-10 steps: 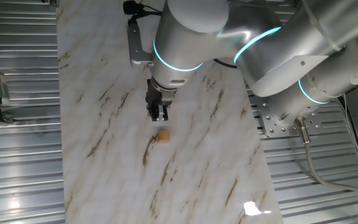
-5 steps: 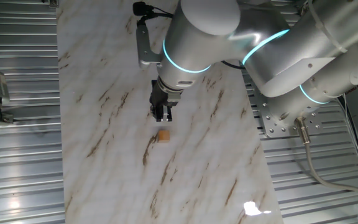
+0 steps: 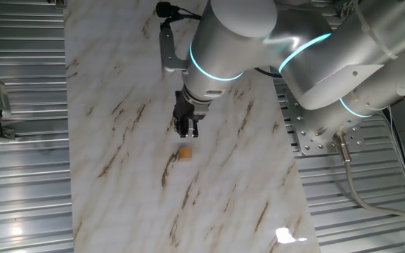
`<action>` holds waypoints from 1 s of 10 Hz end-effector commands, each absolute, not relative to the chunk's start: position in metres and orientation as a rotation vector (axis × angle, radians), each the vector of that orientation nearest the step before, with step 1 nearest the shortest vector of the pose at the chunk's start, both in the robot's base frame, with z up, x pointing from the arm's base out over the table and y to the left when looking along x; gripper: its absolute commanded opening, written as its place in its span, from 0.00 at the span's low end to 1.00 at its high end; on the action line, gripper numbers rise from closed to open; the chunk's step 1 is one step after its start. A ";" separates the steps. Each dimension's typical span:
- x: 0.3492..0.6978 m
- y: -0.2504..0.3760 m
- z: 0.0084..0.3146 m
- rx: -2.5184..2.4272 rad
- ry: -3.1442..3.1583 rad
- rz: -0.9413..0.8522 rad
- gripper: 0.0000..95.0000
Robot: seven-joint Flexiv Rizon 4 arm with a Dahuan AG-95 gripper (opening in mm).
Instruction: Use the gripper to push the small block from left to right
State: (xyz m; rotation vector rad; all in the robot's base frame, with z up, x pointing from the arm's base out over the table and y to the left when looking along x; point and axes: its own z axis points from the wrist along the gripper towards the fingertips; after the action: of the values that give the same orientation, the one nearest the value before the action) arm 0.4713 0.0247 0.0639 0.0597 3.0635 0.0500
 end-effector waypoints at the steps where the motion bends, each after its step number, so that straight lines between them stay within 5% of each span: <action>1: 0.471 0.026 0.064 0.056 3.064 0.060 0.00; 10: 0.470 0.026 0.064 0.039 3.054 0.088 0.00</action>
State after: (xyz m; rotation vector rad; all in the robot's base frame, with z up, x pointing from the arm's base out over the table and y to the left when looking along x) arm 0.4697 0.0251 0.0637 0.0397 3.0534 0.0967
